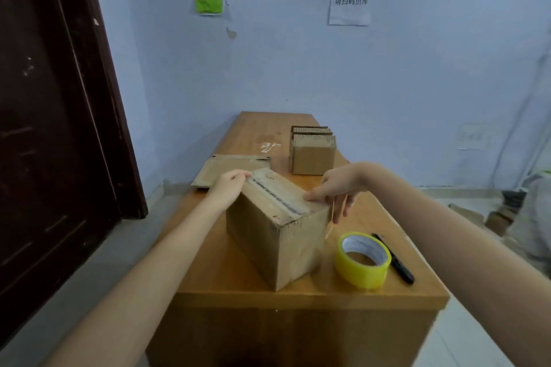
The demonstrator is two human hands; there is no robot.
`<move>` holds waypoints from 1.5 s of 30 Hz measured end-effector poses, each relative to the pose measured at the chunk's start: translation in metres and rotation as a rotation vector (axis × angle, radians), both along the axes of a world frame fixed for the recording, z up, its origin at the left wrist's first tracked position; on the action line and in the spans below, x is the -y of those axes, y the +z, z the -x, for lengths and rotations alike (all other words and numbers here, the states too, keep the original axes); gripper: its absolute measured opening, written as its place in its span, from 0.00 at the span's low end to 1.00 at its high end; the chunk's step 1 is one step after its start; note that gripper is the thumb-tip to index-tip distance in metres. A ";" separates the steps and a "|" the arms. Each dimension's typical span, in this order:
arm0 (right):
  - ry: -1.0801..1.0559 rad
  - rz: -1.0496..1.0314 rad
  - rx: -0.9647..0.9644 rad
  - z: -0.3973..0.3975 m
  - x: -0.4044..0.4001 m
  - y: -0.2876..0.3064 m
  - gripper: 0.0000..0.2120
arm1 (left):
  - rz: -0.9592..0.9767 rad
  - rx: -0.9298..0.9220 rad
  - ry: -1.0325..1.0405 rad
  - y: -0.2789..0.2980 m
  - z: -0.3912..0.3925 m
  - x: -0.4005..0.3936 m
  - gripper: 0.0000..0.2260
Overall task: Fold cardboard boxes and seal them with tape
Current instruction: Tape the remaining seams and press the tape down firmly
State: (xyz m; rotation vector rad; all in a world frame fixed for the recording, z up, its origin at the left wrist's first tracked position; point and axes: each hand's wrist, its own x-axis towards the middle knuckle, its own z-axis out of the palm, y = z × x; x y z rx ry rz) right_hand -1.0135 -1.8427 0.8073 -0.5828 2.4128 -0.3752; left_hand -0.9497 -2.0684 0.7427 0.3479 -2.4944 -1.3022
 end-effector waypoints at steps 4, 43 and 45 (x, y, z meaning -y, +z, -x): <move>0.027 0.017 -0.032 -0.020 0.001 -0.007 0.27 | -0.100 0.060 0.024 -0.002 0.030 -0.008 0.24; -0.075 0.387 -0.459 -0.055 -0.111 -0.120 0.48 | 0.392 -0.200 -0.373 0.075 -0.020 -0.062 0.17; -0.017 0.436 -0.464 -0.064 -0.117 -0.104 0.47 | 0.450 -0.123 -0.501 0.083 -0.031 -0.072 0.21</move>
